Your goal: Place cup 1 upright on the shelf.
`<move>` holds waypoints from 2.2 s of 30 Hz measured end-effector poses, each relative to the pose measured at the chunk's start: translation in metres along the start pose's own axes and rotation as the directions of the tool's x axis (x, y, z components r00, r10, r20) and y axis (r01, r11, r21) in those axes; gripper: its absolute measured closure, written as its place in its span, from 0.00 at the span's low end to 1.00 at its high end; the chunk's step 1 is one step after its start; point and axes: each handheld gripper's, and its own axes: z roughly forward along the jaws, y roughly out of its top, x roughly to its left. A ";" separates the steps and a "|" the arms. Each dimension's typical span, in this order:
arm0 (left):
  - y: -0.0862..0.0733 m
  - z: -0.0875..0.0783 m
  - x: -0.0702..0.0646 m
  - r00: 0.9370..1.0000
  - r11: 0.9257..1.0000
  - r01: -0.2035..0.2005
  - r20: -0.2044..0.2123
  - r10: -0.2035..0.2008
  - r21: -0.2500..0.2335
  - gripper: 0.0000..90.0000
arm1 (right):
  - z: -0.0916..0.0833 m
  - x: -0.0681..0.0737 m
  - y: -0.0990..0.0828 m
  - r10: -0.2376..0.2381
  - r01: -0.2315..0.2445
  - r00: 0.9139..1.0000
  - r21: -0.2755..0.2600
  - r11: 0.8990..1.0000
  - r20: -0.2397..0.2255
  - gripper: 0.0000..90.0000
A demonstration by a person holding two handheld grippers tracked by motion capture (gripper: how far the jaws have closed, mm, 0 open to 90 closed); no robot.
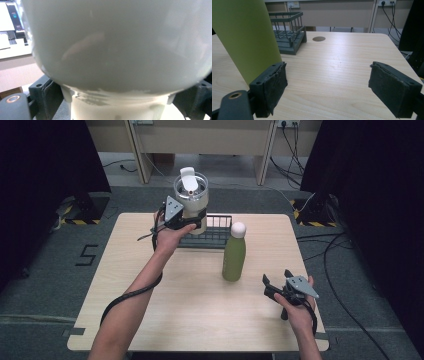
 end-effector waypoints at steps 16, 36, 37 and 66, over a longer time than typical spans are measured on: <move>0.005 0.011 0.008 1.000 1.000 -0.003 -0.018 0.003 -0.009 0.11 | 0.001 -0.001 -0.001 0.002 -0.002 1.000 0.004 1.000 -0.002 0.16; -0.010 0.027 0.026 0.997 0.999 0.010 -0.073 -0.007 0.042 0.11 | 0.001 -0.002 -0.002 0.002 -0.002 1.000 0.006 1.000 0.002 0.16; -0.011 0.027 0.027 0.997 0.999 0.015 -0.075 -0.012 0.043 0.11 | 0.001 -0.002 -0.002 0.003 -0.003 1.000 0.006 1.000 0.002 0.16; -0.046 0.042 0.033 0.993 0.991 0.039 -0.112 -0.025 0.127 0.11 | 0.003 -0.001 -0.005 0.001 -0.001 1.000 0.017 1.000 -0.005 0.16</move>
